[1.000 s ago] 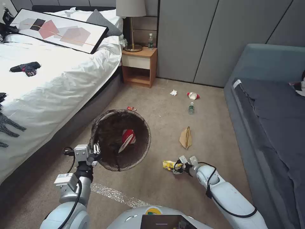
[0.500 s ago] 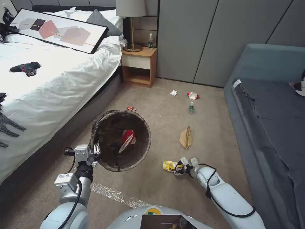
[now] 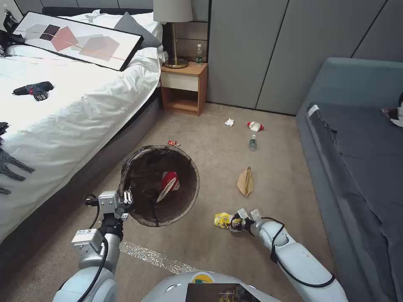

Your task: Pick up the trash bin, then pick up the garbage from the floor and place it into the trash bin.

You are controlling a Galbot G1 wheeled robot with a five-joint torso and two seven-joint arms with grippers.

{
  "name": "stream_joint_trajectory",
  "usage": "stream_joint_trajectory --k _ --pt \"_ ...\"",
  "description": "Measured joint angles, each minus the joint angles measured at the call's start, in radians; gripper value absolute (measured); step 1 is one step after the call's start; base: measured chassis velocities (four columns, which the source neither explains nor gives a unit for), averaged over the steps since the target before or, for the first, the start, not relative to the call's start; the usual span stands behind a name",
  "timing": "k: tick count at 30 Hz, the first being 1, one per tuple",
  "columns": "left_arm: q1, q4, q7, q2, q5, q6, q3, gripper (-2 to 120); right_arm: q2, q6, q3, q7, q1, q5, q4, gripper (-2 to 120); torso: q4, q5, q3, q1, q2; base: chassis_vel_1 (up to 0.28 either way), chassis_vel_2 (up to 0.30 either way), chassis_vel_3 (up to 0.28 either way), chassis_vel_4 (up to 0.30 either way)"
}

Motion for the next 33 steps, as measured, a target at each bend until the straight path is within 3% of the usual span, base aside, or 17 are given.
stream_joint_trajectory --k 3,17,20,24,30,33 --pt "0.000 0.000 0.000 0.002 0.000 0.000 -0.001 3 0.004 0.007 0.004 0.000 0.000 -0.005 -0.009 67 -0.0004 -0.0010 0.000 0.000 0.000 0.000 0.000 0.000 0.000" --pt "-0.003 0.000 0.001 0.004 -0.001 -0.001 0.000 3 0.008 0.026 0.013 -0.010 -0.004 -0.010 -0.024 45 0.0000 -0.0004 0.000 0.000 0.000 0.000 0.000 0.000 0.000" --pt "-0.006 0.000 0.001 0.005 -0.002 -0.001 0.000 3 0.008 0.028 0.014 -0.011 -0.006 -0.010 -0.022 33 0.0001 -0.0002 0.000 0.000 0.000 0.000 0.000 0.000 0.000" --pt "-0.006 0.000 0.002 0.005 -0.002 -0.001 0.000 3 0.009 0.028 0.014 -0.011 -0.007 -0.009 -0.021 26 0.0003 0.0007 0.000 0.000 0.000 0.000 0.000 0.000 0.000" --pt "-0.008 0.000 0.002 0.005 -0.003 -0.001 0.000 3 0.010 0.037 0.019 -0.010 -0.020 -0.003 -0.001 0 0.0005 0.0010 0.000 0.000 0.000 0.000 0.000 0.000 0.000" --pt "-0.008 0.000 0.002 0.005 -0.003 -0.001 0.000 3 0.006 0.038 0.025 0.001 -0.035 0.002 0.032 0 0.0002 0.0009 0.000 0.000 0.000 0.000 0.000 0.000 0.000"
